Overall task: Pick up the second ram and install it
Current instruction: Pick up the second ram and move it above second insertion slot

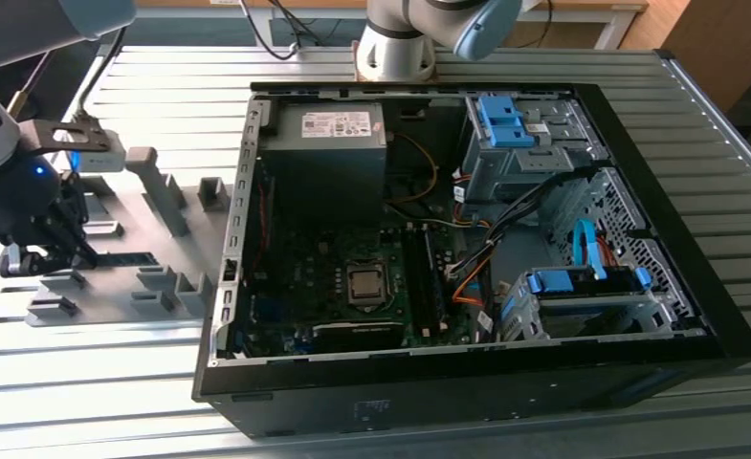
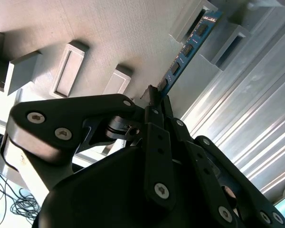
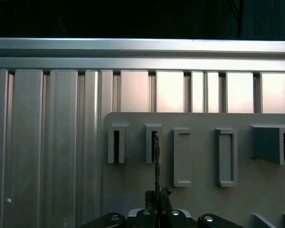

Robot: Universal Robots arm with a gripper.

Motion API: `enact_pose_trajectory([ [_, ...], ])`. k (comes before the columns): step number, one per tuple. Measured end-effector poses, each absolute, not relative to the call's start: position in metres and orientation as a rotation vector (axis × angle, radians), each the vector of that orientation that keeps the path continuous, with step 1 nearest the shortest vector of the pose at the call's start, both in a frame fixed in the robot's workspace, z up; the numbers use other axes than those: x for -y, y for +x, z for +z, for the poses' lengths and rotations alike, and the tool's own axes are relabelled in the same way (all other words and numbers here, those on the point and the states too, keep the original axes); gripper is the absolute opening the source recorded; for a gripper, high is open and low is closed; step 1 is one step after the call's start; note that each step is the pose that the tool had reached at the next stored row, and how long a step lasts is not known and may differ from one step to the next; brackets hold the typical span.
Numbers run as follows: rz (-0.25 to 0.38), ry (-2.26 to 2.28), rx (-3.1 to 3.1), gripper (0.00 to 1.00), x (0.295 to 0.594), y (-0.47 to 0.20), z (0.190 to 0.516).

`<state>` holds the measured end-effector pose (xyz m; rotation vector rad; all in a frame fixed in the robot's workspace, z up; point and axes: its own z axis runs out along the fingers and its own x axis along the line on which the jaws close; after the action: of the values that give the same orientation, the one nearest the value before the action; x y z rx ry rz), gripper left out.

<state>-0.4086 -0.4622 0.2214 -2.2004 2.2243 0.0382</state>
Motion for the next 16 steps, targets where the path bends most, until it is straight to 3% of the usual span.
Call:
enact_pose_trajectory([
  [16, 0.038, -2.2, -2.224, 0.14, 0.4622, -0.4086, 0.2282],
])
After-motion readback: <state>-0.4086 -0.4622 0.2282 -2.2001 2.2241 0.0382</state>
